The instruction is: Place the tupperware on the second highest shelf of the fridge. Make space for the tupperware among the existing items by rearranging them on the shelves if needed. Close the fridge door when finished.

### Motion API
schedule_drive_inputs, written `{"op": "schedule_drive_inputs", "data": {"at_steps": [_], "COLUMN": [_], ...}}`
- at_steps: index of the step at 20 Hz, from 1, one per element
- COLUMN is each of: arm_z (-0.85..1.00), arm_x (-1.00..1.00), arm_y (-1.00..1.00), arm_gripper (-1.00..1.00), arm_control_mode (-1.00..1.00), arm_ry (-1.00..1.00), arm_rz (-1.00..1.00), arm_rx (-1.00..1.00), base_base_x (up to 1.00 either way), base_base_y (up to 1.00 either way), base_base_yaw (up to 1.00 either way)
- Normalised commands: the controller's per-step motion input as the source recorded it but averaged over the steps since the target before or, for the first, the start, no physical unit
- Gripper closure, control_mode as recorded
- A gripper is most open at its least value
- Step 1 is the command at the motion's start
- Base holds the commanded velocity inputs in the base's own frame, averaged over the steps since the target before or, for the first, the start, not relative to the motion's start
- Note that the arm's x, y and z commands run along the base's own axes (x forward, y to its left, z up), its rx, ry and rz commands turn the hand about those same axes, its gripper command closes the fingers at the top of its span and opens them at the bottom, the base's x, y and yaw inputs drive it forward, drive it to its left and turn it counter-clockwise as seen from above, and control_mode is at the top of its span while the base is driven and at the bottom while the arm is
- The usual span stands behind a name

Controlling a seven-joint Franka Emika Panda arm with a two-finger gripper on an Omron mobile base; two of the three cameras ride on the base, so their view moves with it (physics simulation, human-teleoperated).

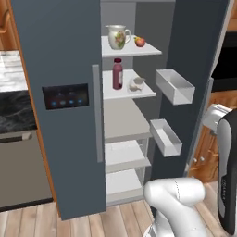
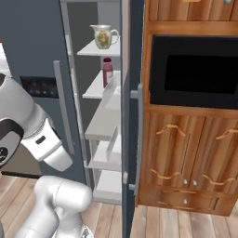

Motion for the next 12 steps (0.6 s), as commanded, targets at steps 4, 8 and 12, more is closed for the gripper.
{"op": "schedule_drive_inputs", "data": {"at_steps": [4, 8, 12], "arm_z": [0.0, 0.0, 0.0], "arm_x": [0.0, 0.0, 0.0], "arm_y": [0.0, 0.0, 0.0], "arm_gripper": [-1.0, -1.0, -1.0], "arm_control_mode": [1.0, -1.0, -1.0], "arm_ry": [0.0, 0.0, 0.0], "arm_rz": [0.0, 0.0, 0.0], "arm_rx": [0.0, 0.0, 0.0], "base_base_x": [-0.41, -0.08, 0.0], "base_base_y": [-0.01, 0.0, 0.0], "base_base_yaw": [0.0, 0.0, 0.0]}}
